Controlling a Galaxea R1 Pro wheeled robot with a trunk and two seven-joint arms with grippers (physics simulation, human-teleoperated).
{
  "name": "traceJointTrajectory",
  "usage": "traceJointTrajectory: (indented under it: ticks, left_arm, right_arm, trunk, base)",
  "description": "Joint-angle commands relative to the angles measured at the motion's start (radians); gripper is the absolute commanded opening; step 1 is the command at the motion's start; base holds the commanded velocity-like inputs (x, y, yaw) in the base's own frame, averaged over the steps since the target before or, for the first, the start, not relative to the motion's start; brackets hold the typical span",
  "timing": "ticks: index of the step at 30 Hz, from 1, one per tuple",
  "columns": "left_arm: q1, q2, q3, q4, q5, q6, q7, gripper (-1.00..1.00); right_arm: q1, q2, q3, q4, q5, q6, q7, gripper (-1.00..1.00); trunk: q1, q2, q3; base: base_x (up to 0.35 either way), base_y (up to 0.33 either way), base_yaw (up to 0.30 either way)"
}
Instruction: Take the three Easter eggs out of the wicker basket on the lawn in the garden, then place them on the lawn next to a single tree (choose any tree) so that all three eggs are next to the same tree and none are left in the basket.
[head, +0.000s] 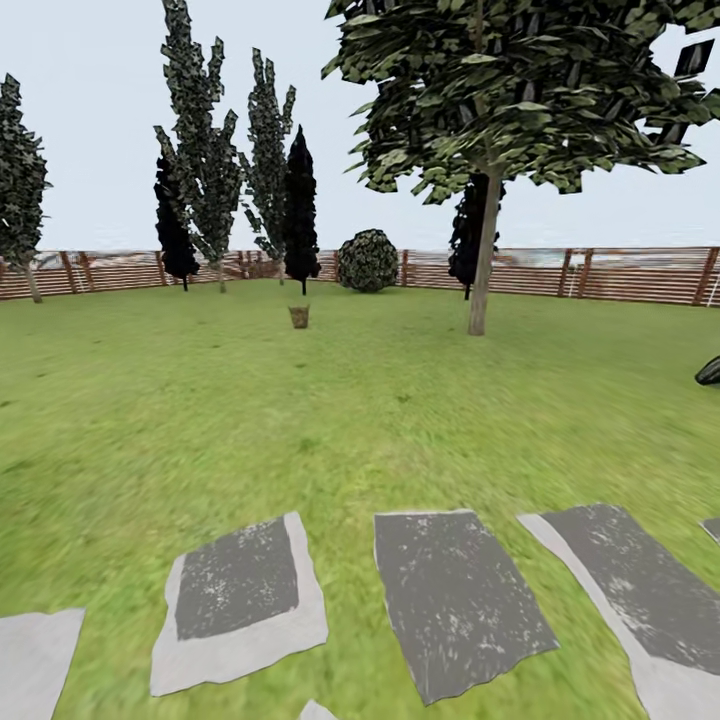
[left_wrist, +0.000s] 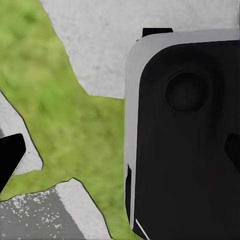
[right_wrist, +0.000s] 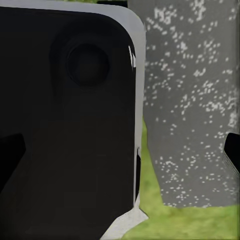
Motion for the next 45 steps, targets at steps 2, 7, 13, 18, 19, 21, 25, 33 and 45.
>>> traceJointTrajectory:
  ticks: [2,7,13,18,19,21,25,33,45]
  left_arm:
    - [0.001,0.000,0.001,-0.002,0.000,0.000,0.000,1.00]
    - [0.001,0.000,0.001,-0.002,0.000,0.000,-0.001,1.00]
    - [0.001,0.000,0.001,-0.002,0.000,0.000,-0.001,1.00]
    - [0.001,0.000,0.001,-0.002,0.000,0.000,0.000,1.00]
    - [0.001,0.000,0.001,-0.002,0.000,0.000,0.000,1.00]
    - [0.001,0.000,0.001,-0.002,0.000,0.000,0.000,1.00]
    - [0.001,0.000,0.001,-0.002,0.000,0.000,0.000,1.00]
    - [0.001,0.000,0.001,-0.002,0.000,0.000,-0.001,1.00]
    - [0.001,0.000,0.001,-0.002,0.000,0.000,-0.001,1.00]
  right_arm:
    - [-0.001,0.000,-0.001,0.002,0.000,0.001,0.003,1.00]
    - [-0.001,0.000,-0.001,0.002,-0.003,0.001,0.003,1.00]
    - [-0.001,0.000,0.000,0.002,0.000,0.001,0.003,1.00]
    - [-0.001,0.000,0.000,0.002,0.000,0.001,0.003,1.00]
    - [-0.001,0.000,0.000,0.002,0.000,0.001,0.003,1.00]
    - [-0.001,0.000,0.000,0.002,0.000,0.001,0.003,1.00]
    - [-0.001,0.000,0.000,0.002,0.000,0.001,0.003,1.00]
    - [-0.001,0.000,0.000,0.002,0.000,0.001,0.003,1.00]
    - [-0.001,0.000,-0.001,0.002,-0.003,0.001,0.003,1.00]
  trunk:
    - [0.001,0.000,-0.001]
    - [0.001,0.000,-0.001]
    - [0.001,0.000,-0.001]
    - [0.001,0.000,-0.001]
    - [0.001,0.000,-0.001]
    - [0.001,0.000,-0.001]
    - [0.001,0.000,-0.001]
    - [0.001,0.000,-0.001]
    - [0.001,0.000,-0.001]
  base:
    - [0.339,0.000,0.016]
    - [0.339,0.000,0.211]
    - [0.339,0.000,0.096]
    - [0.339,0.000,0.007]
    - [0.339,0.000,0.002]
    - [0.339,0.000,0.001]
    - [0.338,0.000,0.000]
    - [0.339,0.000,0.000]
    - [0.339,0.000,0.025]
